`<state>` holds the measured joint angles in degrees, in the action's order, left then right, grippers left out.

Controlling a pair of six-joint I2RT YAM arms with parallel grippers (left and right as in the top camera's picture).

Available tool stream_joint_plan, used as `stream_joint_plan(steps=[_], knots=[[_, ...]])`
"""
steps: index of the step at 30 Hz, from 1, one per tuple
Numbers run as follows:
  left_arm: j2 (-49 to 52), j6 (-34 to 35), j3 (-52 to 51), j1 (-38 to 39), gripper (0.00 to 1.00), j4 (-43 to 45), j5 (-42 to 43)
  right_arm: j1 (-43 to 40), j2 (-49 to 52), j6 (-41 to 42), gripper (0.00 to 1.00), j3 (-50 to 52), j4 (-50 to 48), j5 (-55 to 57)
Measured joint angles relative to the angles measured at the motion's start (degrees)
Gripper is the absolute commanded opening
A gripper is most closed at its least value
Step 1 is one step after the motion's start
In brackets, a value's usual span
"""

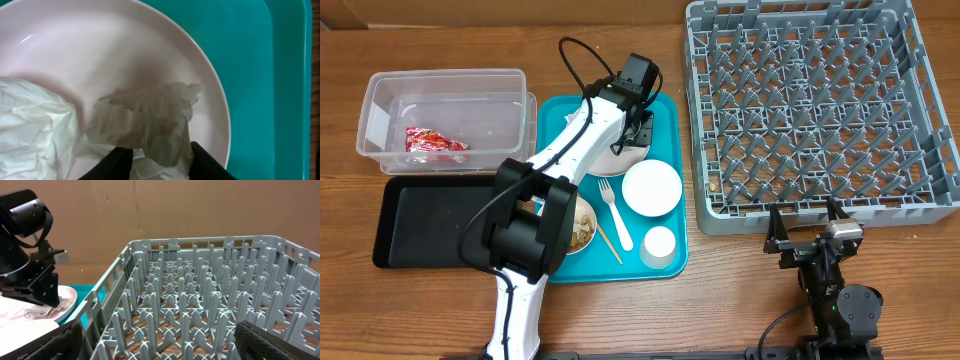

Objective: Sort waste into correct bins and load items into the dishwasher
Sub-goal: 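Carry the tissue to the clear bin and release it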

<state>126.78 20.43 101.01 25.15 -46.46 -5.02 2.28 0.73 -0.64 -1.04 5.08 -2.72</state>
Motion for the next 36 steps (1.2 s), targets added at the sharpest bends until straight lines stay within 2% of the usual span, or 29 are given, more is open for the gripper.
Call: stream_joint_plan(steps=[4, 7, 16, 23, 30, 36], knots=[[0.0, -0.07, 0.0, 0.0, 0.21, 0.02, 0.0, 0.0, 0.0, -0.02, 1.0, 0.0, 0.0, 0.0], [0.0, 0.09, 0.0, 0.0, 0.04, 0.02, 0.02, 0.0, 0.0, 0.0, 1.0, 0.0, -0.02, 0.0], [0.0, -0.09, 0.07, 0.0, 0.04, -0.57, 0.0, 0.0, 0.0, -0.02, 1.0, 0.0, 0.02, 0.0], [-1.6, -0.11, 5.2, 0.0, 0.04, -6.21, -0.04, 0.0, 0.0, -0.02, 1.0, 0.0, -0.02, 0.0], [-13.66, -0.11, 12.98, -0.92, 0.04, -10.19, -0.17, 0.0, 0.0, -0.02, 1.0, 0.0, 0.02, 0.0], [-23.63, -0.11, 14.88, -6.82, 0.04, -13.27, -0.44, 0.0, 0.0, 0.0, 1.0, 0.0, 0.04, 0.0]])
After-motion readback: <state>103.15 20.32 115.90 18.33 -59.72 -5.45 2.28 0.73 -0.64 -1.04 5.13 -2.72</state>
